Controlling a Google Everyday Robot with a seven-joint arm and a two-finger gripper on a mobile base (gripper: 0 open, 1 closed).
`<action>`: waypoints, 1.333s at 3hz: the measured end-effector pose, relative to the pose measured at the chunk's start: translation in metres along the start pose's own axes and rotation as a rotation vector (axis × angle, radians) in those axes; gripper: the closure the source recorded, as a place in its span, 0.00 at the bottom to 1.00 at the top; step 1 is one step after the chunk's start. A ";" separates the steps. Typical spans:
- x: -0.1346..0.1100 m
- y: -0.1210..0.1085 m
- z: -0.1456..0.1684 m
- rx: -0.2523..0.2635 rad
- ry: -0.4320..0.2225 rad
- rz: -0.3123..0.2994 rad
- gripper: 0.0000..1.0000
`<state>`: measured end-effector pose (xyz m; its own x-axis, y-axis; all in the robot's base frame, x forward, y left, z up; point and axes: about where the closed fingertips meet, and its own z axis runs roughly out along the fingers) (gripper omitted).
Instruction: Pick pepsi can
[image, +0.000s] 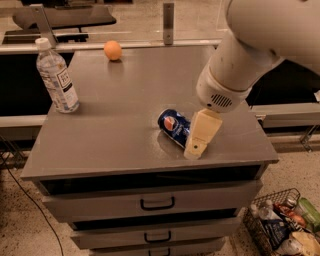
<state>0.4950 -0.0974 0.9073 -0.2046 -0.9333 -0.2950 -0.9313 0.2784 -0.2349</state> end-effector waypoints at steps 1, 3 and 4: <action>-0.014 -0.007 0.033 -0.007 0.009 0.034 0.00; -0.029 -0.020 0.085 -0.033 0.046 0.145 0.24; -0.045 -0.026 0.082 -0.028 0.018 0.165 0.47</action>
Offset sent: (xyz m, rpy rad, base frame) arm 0.0553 0.0385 -0.0820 -0.0110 0.0924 -0.1453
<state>0.5532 -0.0437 0.8511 -0.3610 -0.8793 -0.3107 -0.8924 0.4225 -0.1588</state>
